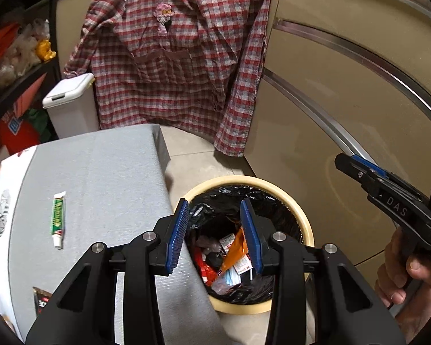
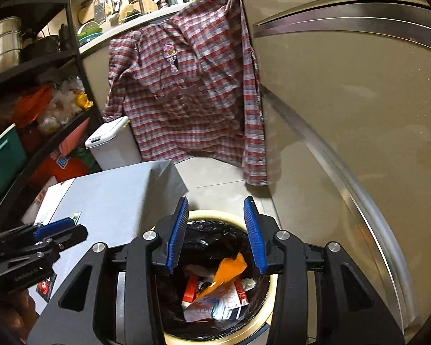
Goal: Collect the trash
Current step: 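Open both tools to drop the packet and bag into the bin, then move both open tools back over the table toward the remaining items, then grasp the red crab-print packet with the left tool while the right tool grasps the toothpaste, then carry the red packet and green toothpaste tube in both tools over the bin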
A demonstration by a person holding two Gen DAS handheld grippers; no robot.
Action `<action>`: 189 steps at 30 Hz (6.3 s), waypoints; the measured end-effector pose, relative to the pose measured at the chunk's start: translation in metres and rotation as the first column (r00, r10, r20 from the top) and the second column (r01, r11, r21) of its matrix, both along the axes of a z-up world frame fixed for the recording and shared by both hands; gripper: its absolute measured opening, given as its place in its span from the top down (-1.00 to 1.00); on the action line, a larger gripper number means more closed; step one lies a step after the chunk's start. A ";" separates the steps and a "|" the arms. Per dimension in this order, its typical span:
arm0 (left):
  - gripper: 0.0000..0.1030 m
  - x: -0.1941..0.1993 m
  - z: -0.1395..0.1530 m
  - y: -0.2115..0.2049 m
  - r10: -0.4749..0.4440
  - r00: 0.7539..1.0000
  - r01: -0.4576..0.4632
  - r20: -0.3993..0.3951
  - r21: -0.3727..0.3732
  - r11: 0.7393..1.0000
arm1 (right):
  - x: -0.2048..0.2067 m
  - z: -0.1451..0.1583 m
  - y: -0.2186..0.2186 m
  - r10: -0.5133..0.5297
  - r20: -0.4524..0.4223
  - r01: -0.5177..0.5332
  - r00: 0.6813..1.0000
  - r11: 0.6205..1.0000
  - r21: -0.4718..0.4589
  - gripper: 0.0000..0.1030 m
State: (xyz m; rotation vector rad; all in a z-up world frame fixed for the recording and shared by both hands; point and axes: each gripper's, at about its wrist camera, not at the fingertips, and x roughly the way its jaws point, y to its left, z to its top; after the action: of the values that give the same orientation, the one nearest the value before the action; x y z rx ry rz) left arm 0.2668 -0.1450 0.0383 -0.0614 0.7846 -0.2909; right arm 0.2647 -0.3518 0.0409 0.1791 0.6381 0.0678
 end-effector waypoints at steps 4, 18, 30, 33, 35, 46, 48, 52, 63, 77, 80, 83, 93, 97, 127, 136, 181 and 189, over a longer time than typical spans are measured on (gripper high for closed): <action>0.28 -0.014 0.011 0.023 0.023 0.999 -0.023 0.024 0.004 1.000 | -0.004 0.001 0.008 0.022 -0.001 -0.022 1.000 1.000 0.000 0.20; 0.28 -0.070 0.047 0.161 0.126 0.987 -0.135 0.101 0.084 0.987 | -0.035 0.014 0.070 0.147 0.045 -0.146 0.988 0.989 -0.023 0.20; 0.11 -0.084 -0.027 0.239 0.250 0.968 -0.248 -0.025 0.072 0.966 | -0.044 0.004 0.132 0.230 0.075 -0.230 0.970 0.973 -0.005 0.50; -0.05 -0.083 -0.055 0.235 0.235 0.970 -0.227 -0.069 0.102 0.969 | -0.045 0.004 0.148 0.248 0.095 -0.249 0.964 0.969 -0.008 0.53; -0.15 -0.086 -0.067 0.237 0.224 0.970 -0.214 -0.097 0.101 0.972 | -0.044 0.005 0.155 0.251 0.108 -0.251 0.962 0.968 -0.012 0.52; -0.42 -0.079 -0.116 0.230 0.182 0.957 -0.151 -0.225 0.146 0.978 | -0.029 -0.023 0.204 0.357 0.026 -0.357 0.934 0.934 0.013 0.49; -0.42 -0.077 -0.122 0.229 0.176 0.953 -0.141 -0.245 0.154 0.978 | -0.026 -0.030 0.211 0.368 0.010 -0.368 0.930 0.929 0.025 0.48; -0.49 -0.079 -0.132 0.222 0.176 0.952 -0.123 -0.249 0.213 0.969 | -0.016 -0.044 0.222 0.387 -0.026 -0.386 0.922 0.921 0.053 0.48; -0.03 -0.068 -0.128 0.231 0.206 0.948 -0.156 -0.243 0.208 0.966 | 0.004 -0.067 0.258 0.440 -0.070 -0.437 0.895 0.898 0.062 0.47; 0.44 -0.044 -0.122 0.279 0.358 0.894 -0.320 -0.269 0.175 0.931 | 0.065 -0.113 0.346 0.510 -0.185 -0.513 0.840 0.858 0.033 0.16; 0.45 -0.043 -0.123 0.281 0.369 0.889 -0.331 -0.270 0.175 0.927 | 0.077 -0.125 0.361 0.491 -0.221 -0.502 0.843 0.865 0.006 0.16; 0.45 -0.041 -0.123 0.281 0.370 0.889 -0.331 -0.270 0.178 0.927 | 0.084 -0.134 0.371 0.484 -0.242 -0.503 0.841 0.864 -0.020 0.15; 0.45 -0.036 -0.121 0.281 0.371 0.885 -0.332 -0.281 0.177 0.926 | 0.081 -0.137 0.379 0.459 -0.260 -0.507 0.849 0.847 -0.158 0.44; 0.45 -0.036 -0.117 0.278 0.370 0.887 -0.329 -0.276 0.183 0.926 | 0.076 -0.133 0.374 0.460 -0.256 -0.509 0.850 0.842 -0.179 0.45; 0.45 -0.066 -0.029 0.241 0.343 0.938 -0.338 -0.046 0.086 0.937 | -0.062 0.043 0.168 0.291 0.052 -0.279 0.955 0.944 -0.175 0.44; 0.45 -0.069 -0.019 0.220 0.324 0.946 -0.323 -0.003 0.098 0.941 | -0.064 0.024 0.116 0.182 0.064 -0.174 0.981 0.977 -0.120 0.44; 0.42 -0.018 0.019 -0.017 -0.009 0.998 0.009 0.056 0.006 1.000 | -0.036 0.005 0.016 0.059 0.031 -0.058 0.998 0.998 -0.034 0.44; 0.41 -0.004 0.011 -0.029 -0.016 0.999 0.016 0.037 0.012 1.000 | -0.028 -0.001 0.004 0.048 0.006 -0.048 0.999 0.999 -0.024 0.44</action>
State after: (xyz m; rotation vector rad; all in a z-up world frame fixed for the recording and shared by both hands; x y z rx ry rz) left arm 0.2626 -0.1744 0.0496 -0.0386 0.7503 -0.3018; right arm 0.2368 -0.3473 0.0401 0.1400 0.6364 0.1068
